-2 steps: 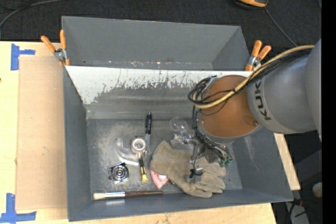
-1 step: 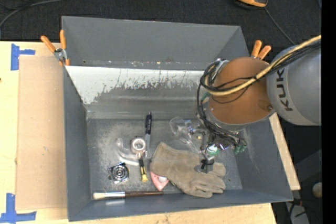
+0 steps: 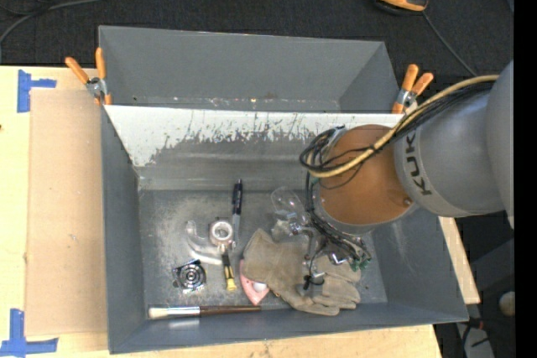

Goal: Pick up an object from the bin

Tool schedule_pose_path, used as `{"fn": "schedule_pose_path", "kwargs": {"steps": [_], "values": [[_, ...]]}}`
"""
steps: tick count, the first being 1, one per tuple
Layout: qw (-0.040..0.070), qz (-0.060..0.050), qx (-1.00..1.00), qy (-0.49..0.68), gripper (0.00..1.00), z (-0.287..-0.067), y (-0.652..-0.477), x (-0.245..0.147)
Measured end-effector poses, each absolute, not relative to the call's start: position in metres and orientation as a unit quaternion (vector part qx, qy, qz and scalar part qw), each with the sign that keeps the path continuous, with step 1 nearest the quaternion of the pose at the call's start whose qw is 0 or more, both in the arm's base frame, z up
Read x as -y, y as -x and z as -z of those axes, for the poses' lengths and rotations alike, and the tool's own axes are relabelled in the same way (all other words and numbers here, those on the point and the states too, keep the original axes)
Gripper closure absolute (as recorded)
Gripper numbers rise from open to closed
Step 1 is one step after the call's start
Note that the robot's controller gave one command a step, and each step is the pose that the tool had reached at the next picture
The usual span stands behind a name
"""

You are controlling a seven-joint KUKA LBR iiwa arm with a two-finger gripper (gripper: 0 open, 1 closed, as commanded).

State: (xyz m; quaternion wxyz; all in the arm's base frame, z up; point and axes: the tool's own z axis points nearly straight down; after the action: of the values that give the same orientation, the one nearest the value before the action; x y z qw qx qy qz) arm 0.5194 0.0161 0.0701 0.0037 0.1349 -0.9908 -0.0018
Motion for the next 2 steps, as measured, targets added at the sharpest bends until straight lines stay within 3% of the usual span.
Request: {"fn": "schedule_pose_path", "kwargs": {"steps": [1, 2], "values": [[-0.013, -0.001, 0.944, -0.33, 0.0, -0.072, -0.489, -0.024], [0.005, 0.002, 0.989, -0.145, 1.0, -0.071, -0.517, -0.018]]}}
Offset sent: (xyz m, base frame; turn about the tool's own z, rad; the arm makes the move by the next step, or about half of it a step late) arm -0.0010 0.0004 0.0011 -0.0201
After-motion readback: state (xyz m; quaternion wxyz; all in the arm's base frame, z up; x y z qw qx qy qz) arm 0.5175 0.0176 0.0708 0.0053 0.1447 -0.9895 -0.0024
